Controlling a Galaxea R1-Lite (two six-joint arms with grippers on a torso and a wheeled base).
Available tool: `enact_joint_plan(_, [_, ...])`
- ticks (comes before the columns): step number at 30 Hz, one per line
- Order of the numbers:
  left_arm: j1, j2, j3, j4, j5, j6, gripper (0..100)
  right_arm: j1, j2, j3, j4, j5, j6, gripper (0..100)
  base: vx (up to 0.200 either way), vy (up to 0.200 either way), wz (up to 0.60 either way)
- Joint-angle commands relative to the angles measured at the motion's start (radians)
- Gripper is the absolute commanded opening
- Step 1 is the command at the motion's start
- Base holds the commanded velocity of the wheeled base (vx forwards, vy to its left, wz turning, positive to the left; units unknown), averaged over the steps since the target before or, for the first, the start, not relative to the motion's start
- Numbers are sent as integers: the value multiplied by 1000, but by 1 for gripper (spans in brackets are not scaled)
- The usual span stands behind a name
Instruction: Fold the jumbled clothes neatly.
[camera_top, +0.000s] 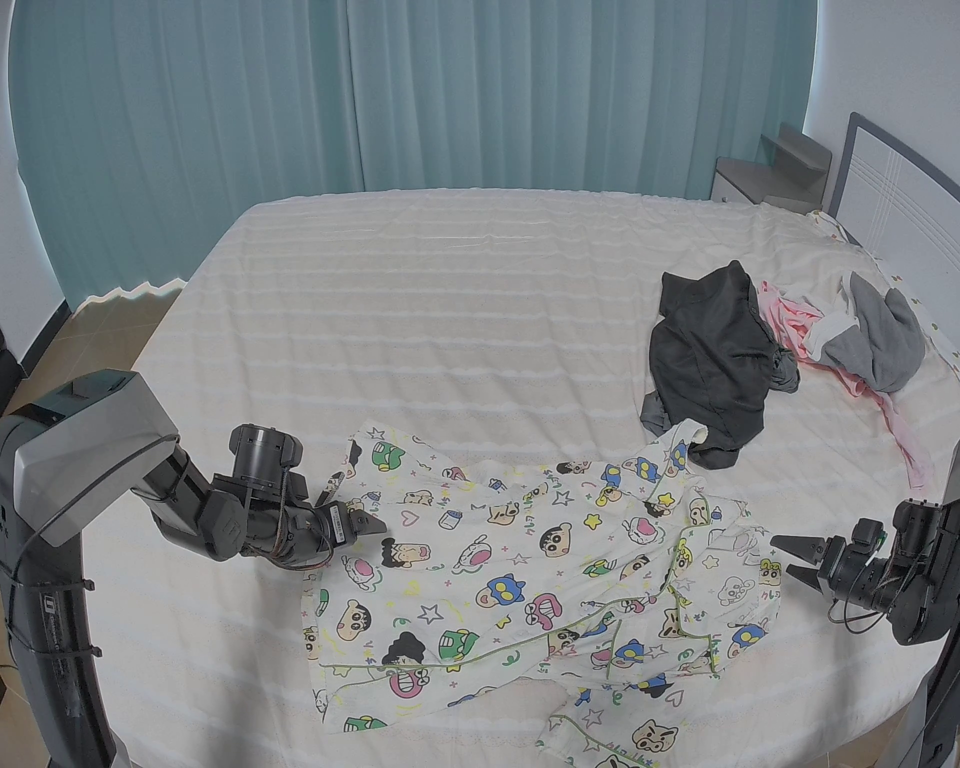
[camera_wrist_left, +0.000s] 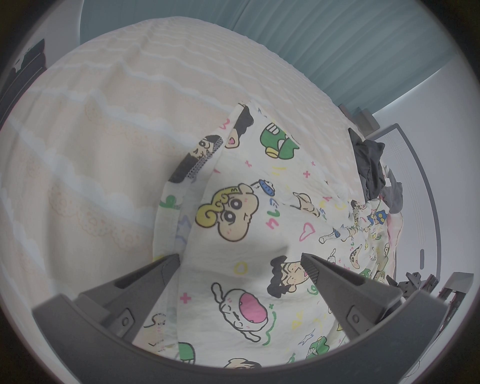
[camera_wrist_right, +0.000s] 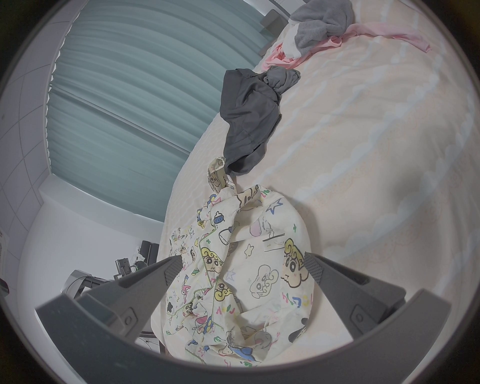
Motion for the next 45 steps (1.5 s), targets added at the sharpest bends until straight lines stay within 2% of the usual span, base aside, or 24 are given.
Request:
enact_joint_plan(1, [1,-13,-7,-2,-1,-1,100,0,4,0,0,0,-1,100,0,0,0])
enact_joint_plan(24, [-8,16,-56,2,-4,1,100,5,37,9,-43,-1,-5,100,0,0,0])
enact_joint_plan(25, [-8,16,-56,2,-4,1,0,5,37,11,-43,-1,-5,100,0,0,0])
enact_joint_plan(45, [16,-36,-83,4,1,-4,0,9,37,17,-43,-1,-8,100,0,0,0])
